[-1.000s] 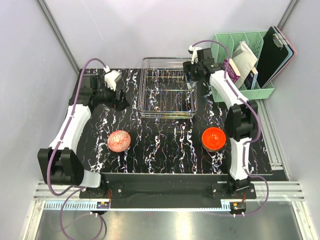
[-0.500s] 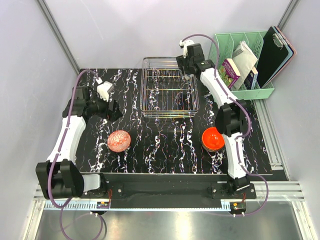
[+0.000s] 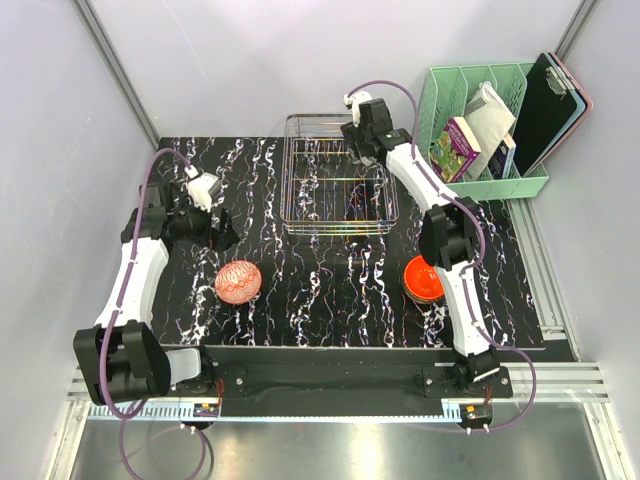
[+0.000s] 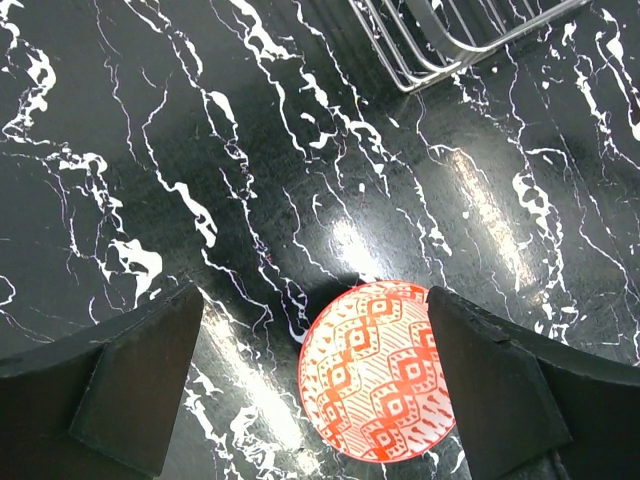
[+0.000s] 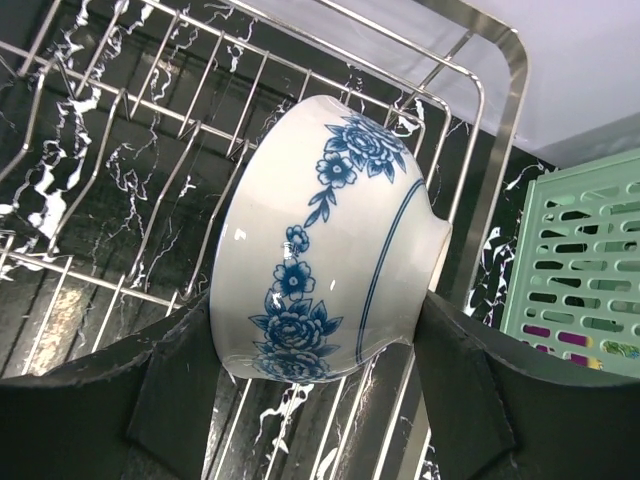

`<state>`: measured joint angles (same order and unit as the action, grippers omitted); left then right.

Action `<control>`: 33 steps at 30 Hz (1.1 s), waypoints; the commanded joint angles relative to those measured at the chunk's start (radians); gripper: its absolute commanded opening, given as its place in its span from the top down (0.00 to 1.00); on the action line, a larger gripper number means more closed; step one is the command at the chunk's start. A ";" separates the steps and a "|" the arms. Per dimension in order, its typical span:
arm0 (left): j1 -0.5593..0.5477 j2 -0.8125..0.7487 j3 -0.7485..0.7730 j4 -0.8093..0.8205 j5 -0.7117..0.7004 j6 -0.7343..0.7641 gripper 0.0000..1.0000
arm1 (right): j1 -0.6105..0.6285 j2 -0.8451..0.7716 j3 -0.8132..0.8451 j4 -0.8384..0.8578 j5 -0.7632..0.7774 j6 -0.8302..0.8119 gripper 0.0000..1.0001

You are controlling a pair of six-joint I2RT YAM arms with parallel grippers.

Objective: Load the bowls into the dish rack

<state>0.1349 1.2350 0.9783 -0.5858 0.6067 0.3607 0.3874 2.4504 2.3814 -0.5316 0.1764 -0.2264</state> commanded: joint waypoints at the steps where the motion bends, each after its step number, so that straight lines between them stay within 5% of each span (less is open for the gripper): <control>1: 0.015 -0.040 -0.009 0.011 0.050 0.024 0.01 | 0.039 0.013 0.044 0.094 0.074 -0.070 1.00; 7: 0.037 -0.046 -0.035 0.003 0.071 0.037 0.01 | 0.082 0.047 0.021 0.188 0.166 -0.186 1.00; 10: 0.048 -0.055 -0.050 0.000 0.073 0.046 0.01 | 0.094 0.062 0.018 0.214 0.199 -0.206 0.89; 15: 0.065 -0.068 -0.078 -0.006 0.082 0.061 0.01 | 0.094 0.064 0.012 0.223 0.213 -0.209 0.48; 18: 0.074 -0.069 -0.084 -0.009 0.093 0.066 0.01 | 0.094 0.061 0.002 0.223 0.221 -0.211 0.37; 25: 0.084 -0.077 -0.093 -0.020 0.113 0.078 0.01 | 0.094 0.052 -0.040 0.223 0.232 -0.200 0.16; 33: 0.094 -0.080 -0.102 -0.032 0.120 0.089 0.01 | 0.093 0.042 -0.062 0.220 0.250 -0.165 0.06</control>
<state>0.2195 1.1770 0.8894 -0.6258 0.6884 0.4263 0.4713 2.5210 2.3264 -0.3500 0.4030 -0.4202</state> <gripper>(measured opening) 0.987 0.924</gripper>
